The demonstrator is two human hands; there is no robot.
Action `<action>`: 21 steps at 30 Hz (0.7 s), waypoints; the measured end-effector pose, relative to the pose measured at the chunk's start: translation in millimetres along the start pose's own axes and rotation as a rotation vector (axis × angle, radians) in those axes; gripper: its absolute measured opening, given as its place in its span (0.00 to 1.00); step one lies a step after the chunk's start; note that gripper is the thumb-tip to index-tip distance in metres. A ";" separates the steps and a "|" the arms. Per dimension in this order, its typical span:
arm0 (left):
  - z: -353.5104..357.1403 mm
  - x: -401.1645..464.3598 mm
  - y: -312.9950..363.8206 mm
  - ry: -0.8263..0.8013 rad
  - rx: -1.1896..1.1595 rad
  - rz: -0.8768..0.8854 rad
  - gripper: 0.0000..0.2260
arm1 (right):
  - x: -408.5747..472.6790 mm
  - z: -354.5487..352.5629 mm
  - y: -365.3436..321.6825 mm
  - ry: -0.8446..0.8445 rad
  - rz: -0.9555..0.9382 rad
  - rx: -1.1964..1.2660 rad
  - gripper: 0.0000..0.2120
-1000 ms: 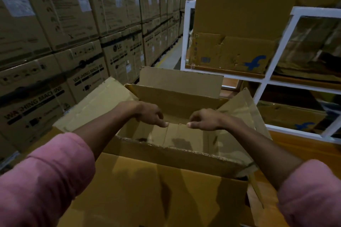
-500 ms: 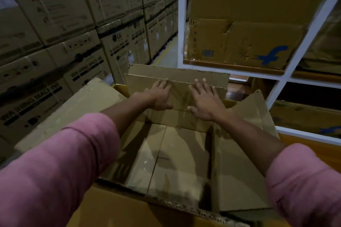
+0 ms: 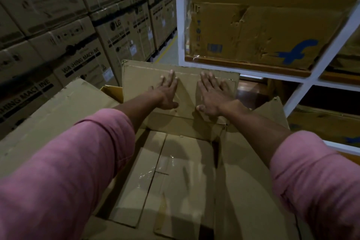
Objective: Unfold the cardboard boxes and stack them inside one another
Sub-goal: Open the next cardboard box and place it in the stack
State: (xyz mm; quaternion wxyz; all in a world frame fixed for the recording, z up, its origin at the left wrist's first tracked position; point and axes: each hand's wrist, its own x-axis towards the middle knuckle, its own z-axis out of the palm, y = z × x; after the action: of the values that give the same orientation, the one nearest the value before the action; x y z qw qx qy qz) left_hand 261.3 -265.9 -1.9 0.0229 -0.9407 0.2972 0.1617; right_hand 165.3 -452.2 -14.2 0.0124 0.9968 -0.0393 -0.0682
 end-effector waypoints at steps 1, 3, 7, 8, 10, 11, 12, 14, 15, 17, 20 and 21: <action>0.9 3.3 0.2 -0.006 0.006 -0.003 0.48 | 2.4 1.0 0.7 0.000 -0.001 -0.007 0.48; 2.4 8.3 -0.4 -0.022 0.013 -0.005 0.49 | 5.8 1.6 1.4 -0.011 0.001 -0.003 0.47; 4.4 11.4 -3.7 -0.035 0.016 -0.007 0.48 | 9.6 3.3 -0.1 -0.011 0.009 0.000 0.46; 4.8 10.5 -3.1 -0.031 0.014 -0.005 0.49 | 8.9 3.3 -0.5 -0.004 0.008 -0.002 0.45; 5.9 7.8 -0.2 -0.026 0.012 -0.007 0.49 | 4.2 2.9 -1.6 0.015 -0.002 -0.012 0.45; 5.9 5.4 1.8 -0.027 0.014 -0.011 0.49 | 0.9 2.4 -2.2 0.024 -0.011 -0.017 0.44; 5.4 2.3 3.8 -0.032 0.017 -0.017 0.48 | -3.2 1.4 -3.7 0.038 -0.020 -0.022 0.43; 2.8 -5.8 8.1 -0.047 0.024 -0.026 0.47 | -12.0 -0.2 -8.4 0.116 -0.041 -0.033 0.35; 0.9 -10.6 10.8 -0.054 0.031 -0.028 0.46 | -16.7 -1.6 -11.2 0.184 -0.049 -0.037 0.30; -3.7 -22.3 17.2 -0.057 0.058 -0.031 0.44 | -27.5 -6.9 -16.8 0.314 -0.052 -0.043 0.21; -12.2 -43.5 27.1 -0.052 0.134 -0.024 0.42 | -43.7 -20.2 -25.2 0.367 -0.082 -0.075 0.19; -15.4 -52.0 30.2 -0.048 0.150 -0.017 0.42 | -48.8 -25.2 -28.3 0.357 -0.096 -0.087 0.18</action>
State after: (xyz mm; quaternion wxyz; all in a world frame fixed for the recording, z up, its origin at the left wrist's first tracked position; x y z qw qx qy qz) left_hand 208.6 -264.2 30.8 0.1020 -0.9346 0.3001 0.1613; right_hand 122.8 -419.6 16.5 0.0590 0.9923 0.0143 0.1075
